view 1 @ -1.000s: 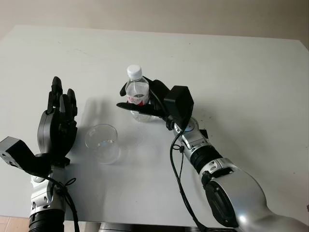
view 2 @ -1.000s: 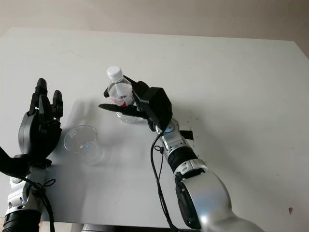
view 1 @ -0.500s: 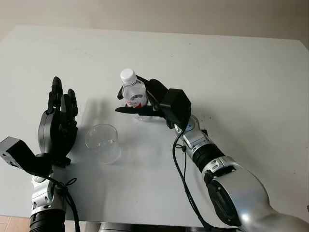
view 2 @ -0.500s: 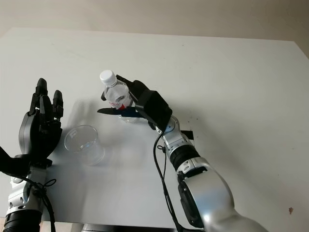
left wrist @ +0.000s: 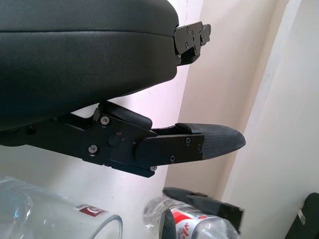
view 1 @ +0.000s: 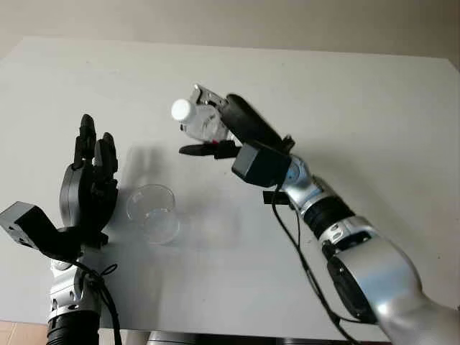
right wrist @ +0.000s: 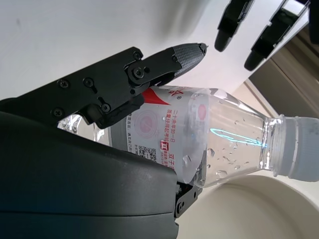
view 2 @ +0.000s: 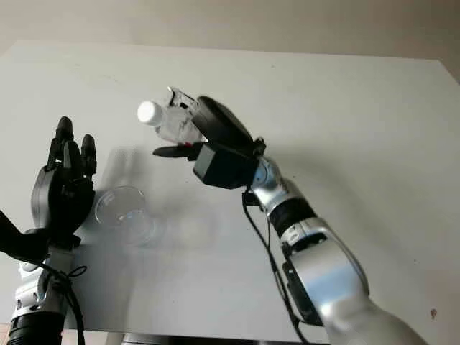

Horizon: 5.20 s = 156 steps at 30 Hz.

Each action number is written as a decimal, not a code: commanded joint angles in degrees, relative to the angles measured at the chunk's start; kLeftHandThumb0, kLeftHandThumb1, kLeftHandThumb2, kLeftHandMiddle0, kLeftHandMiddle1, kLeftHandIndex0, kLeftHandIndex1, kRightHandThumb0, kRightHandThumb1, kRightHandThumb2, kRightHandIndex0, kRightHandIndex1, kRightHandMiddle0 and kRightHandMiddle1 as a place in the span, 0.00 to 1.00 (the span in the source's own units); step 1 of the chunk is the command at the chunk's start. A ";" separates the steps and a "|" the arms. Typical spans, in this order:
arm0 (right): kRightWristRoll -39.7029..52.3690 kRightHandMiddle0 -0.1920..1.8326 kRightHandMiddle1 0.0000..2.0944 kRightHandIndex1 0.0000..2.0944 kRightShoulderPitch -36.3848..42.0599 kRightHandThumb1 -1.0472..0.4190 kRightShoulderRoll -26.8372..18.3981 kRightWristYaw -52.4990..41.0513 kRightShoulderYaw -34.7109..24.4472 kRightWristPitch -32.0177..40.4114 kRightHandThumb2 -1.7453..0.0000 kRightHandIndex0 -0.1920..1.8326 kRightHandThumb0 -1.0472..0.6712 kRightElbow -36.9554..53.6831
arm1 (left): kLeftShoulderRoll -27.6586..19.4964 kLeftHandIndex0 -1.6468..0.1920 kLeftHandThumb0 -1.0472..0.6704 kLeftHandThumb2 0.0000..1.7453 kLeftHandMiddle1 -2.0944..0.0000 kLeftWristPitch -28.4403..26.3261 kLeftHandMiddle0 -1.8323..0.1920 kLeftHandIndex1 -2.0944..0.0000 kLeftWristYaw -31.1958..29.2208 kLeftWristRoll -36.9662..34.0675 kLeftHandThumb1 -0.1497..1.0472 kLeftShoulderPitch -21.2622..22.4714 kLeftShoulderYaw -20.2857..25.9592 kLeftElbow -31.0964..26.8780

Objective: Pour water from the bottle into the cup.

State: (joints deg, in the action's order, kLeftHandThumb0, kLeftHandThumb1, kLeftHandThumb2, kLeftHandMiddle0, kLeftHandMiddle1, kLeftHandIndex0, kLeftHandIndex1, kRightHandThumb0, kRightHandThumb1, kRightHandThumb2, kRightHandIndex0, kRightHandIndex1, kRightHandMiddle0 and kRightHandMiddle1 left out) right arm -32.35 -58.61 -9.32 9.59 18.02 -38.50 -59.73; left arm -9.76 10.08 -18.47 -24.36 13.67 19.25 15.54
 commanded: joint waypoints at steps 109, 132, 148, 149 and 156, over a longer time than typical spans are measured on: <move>50.90 0.20 1.00 1.00 36.95 0.00 -6.97 -29.86 -23.39 65.79 0.86 0.48 0.46 57.22 | 1.03 1.00 0.18 0.27 0.99 1.77 1.00 1.00 -1.85 -0.25 1.00 0.26 -0.15 4.04; 44.95 0.21 1.00 1.00 36.83 0.00 -6.30 -30.20 -20.79 60.56 0.84 0.48 0.47 55.16 | 1.00 1.00 0.18 0.28 1.00 1.22 1.00 1.00 -2.99 -1.01 1.00 -0.27 0.44 4.05; 38.05 0.02 0.97 0.95 42.96 0.03 -5.62 -30.53 -17.15 47.62 0.97 0.02 0.31 51.90 | 0.42 1.00 0.18 0.27 0.99 0.92 1.00 1.00 -3.49 -1.22 1.00 0.02 0.92 4.17; 38.00 0.01 0.92 0.90 43.31 0.03 -5.68 -30.97 -17.07 47.26 0.97 0.01 0.30 51.81 | 0.34 1.00 0.18 0.28 0.99 0.96 1.00 1.00 -3.64 -1.23 1.00 0.01 0.97 4.22; 36.95 0.00 0.65 0.65 45.66 0.05 -5.75 -31.46 -16.78 46.98 0.97 0.00 0.28 52.36 | -0.24 1.00 0.18 0.28 0.99 0.75 1.00 1.00 -3.84 -0.80 1.00 -0.24 1.05 3.83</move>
State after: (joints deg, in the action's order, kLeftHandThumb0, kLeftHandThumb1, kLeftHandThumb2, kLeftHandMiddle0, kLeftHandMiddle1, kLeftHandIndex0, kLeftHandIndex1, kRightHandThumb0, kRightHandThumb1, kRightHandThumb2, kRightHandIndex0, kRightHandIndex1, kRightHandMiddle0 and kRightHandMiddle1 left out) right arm 5.05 -14.82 -14.69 -21.88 0.82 8.44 -7.25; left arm -9.68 10.97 -22.23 -25.41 14.47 20.27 19.17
